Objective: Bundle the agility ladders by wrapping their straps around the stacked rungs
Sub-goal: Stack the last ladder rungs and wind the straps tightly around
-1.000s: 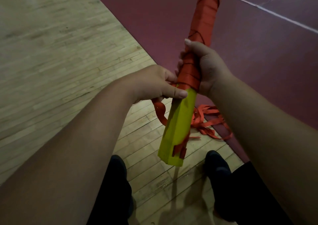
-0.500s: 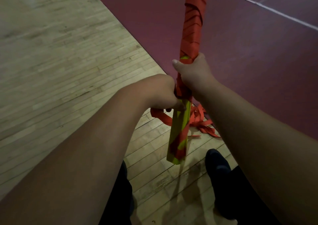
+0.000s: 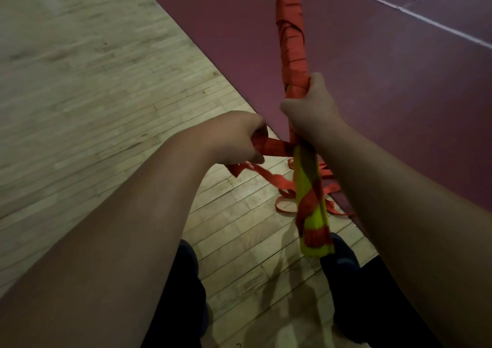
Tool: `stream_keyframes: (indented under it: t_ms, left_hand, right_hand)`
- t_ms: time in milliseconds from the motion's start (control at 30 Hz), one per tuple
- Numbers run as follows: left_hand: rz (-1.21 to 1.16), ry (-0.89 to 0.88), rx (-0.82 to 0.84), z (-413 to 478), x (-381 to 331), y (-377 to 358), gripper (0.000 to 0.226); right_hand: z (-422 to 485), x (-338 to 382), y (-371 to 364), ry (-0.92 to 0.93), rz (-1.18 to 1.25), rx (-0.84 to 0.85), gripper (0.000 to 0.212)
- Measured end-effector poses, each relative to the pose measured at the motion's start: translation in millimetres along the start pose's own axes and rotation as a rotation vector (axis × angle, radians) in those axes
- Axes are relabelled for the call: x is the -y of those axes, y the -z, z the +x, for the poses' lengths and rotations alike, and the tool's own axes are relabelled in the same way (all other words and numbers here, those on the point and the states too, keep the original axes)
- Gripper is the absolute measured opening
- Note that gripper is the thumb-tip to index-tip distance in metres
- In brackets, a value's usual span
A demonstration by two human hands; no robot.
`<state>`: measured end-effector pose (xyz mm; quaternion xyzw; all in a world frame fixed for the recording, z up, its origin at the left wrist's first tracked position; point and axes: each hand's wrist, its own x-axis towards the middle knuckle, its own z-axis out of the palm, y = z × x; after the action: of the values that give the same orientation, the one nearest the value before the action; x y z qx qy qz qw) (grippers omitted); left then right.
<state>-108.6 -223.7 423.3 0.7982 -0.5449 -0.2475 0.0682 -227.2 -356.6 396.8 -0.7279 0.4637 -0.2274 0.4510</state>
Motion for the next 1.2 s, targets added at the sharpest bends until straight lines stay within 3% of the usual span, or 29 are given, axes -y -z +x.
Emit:
stream_keyframes:
  t_ms: [167,233,333,433,500,567,767,1033,1200]
  left_hand:
    - [0.036,-0.036,-0.051,-1,1,-3,0.014]
    - [0.048,-0.037,-0.056,-2,3,-2,0.014]
    - [-0.012,-0.039,0.007,-4,5,4,0.026]
    - [-0.084,-0.057,0.09,-7,6,8,0.052]
    - [-0.161,-0.083,0.087,-9,9,10,0.073]
    - [-0.212,-0.108,0.052,-8,11,11,0.078]
    - [-0.356,-0.161,0.018,-6,13,7,0.05]
    - [-0.186,-0.096,0.014,-4,14,6,0.026]
    - [-0.21,-0.059,0.122,-5,16,2,0.004]
  right_hand:
    - [0,-6,-2,0.041,-0.089,-0.001,0.044]
    - [0,-7,-3,0.04,-0.094,-0.005,0.042]
    - [1,-8,-2,0.003,-0.07,-0.006,0.042]
    - [2,-9,0,-0.059,-0.02,0.006,0.043]
    - [3,-9,2,-0.108,0.012,0.017,0.045]
    - [3,-9,2,-0.143,0.042,0.021,0.047]
    - [4,-9,2,-0.184,0.097,0.017,0.048]
    - [7,-10,1,-0.202,0.141,-0.005,0.047]
    - [8,-10,2,-0.206,0.165,-0.019,0.045]
